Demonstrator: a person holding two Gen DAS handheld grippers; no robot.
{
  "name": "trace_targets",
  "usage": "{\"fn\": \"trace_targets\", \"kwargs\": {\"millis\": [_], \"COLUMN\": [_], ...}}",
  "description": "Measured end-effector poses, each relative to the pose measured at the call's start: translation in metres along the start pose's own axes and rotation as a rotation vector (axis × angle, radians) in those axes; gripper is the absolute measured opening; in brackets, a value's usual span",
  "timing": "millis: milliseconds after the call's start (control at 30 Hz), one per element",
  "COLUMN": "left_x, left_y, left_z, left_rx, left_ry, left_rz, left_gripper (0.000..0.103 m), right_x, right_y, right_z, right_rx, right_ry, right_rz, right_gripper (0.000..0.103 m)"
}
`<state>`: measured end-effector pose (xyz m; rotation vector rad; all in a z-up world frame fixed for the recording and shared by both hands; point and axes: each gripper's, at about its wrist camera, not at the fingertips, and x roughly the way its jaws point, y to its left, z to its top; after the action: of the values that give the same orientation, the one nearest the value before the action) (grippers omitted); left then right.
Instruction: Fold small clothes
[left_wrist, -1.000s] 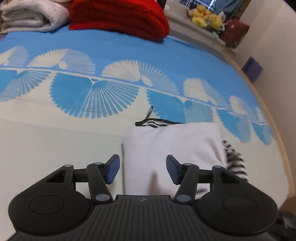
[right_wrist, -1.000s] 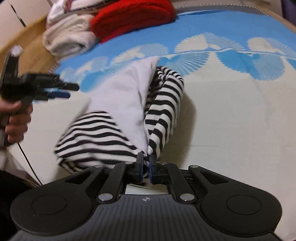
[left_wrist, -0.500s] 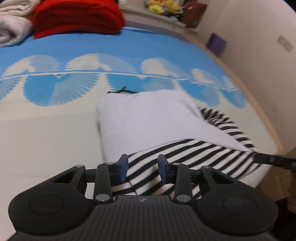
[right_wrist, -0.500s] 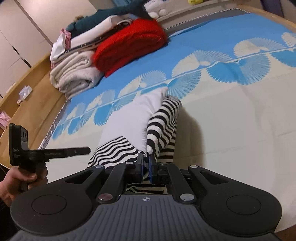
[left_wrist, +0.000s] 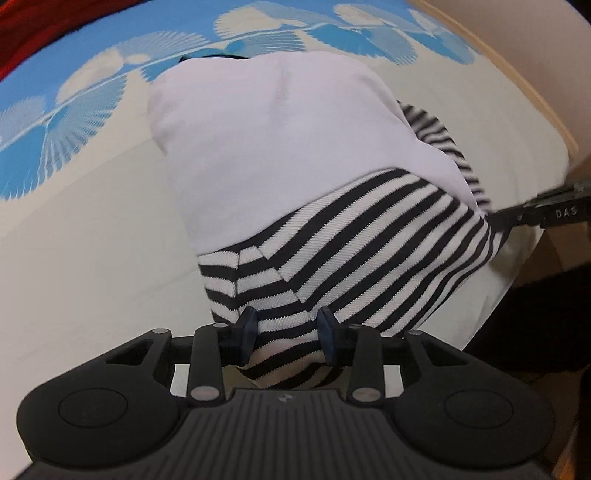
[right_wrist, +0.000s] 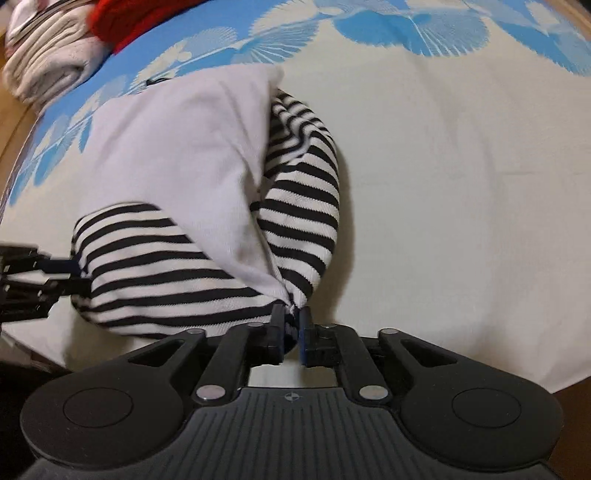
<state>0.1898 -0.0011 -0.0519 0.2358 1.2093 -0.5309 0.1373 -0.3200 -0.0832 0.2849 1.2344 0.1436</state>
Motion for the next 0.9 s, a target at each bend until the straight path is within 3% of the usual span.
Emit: {"fn": "trace_targets", "kwargs": {"millis": [100, 233, 300, 367, 433, 567, 733, 767, 800, 833, 900], "left_x": [-0.012, -0.044, -0.032, -0.008, -0.006, -0.006, -0.002, -0.002, -0.002, -0.001, -0.001], "left_y": [0.010, 0.024, 0.021, 0.003, -0.009, -0.001, 0.010, 0.013, 0.015, 0.017, 0.020], "left_z": [0.001, 0.002, 0.003, -0.001, -0.001, 0.002, 0.002, 0.002, 0.001, 0.001, 0.000], "left_rx": [-0.050, -0.106, -0.085, 0.065, 0.154, 0.107, 0.075, 0.067, 0.061, 0.055, 0.039], "left_ry": [-0.018, -0.152, -0.100, 0.010, 0.010, 0.028, 0.027, 0.027, 0.027, 0.026, 0.023], "left_rz": [-0.031, -0.113, -0.093, 0.031, 0.082, 0.059, 0.029, 0.020, 0.012, 0.006, -0.004], "left_gripper": [0.042, 0.043, 0.043, 0.055, 0.057, 0.057, 0.057, 0.057, 0.057, 0.058, 0.058], "right_x": [-0.013, -0.046, -0.049, -0.041, -0.033, -0.003, 0.047, 0.054, 0.060, 0.063, 0.053], "right_y": [-0.007, -0.015, -0.022, -0.024, -0.021, -0.018, -0.014, -0.013, -0.011, -0.008, 0.005], "right_z": [0.006, 0.014, 0.022, 0.037, 0.054, 0.088, 0.124, 0.127, 0.132, 0.137, 0.149], "right_rx": [0.015, 0.062, 0.105, 0.138, 0.162, 0.227, 0.323, 0.333, 0.341, 0.337, 0.284], "right_ry": [-0.076, -0.284, -0.335, -0.341, -0.355, -0.345, -0.282, -0.275, -0.276, -0.284, -0.371], "right_rz": [-0.009, 0.003, 0.055, 0.103, 0.143, 0.177, 0.221, 0.226, 0.241, 0.272, 0.323], "right_gripper": [0.015, 0.034, 0.036, 0.036, 0.037, 0.049, 0.054, 0.051, 0.040, 0.003, 0.003]}}
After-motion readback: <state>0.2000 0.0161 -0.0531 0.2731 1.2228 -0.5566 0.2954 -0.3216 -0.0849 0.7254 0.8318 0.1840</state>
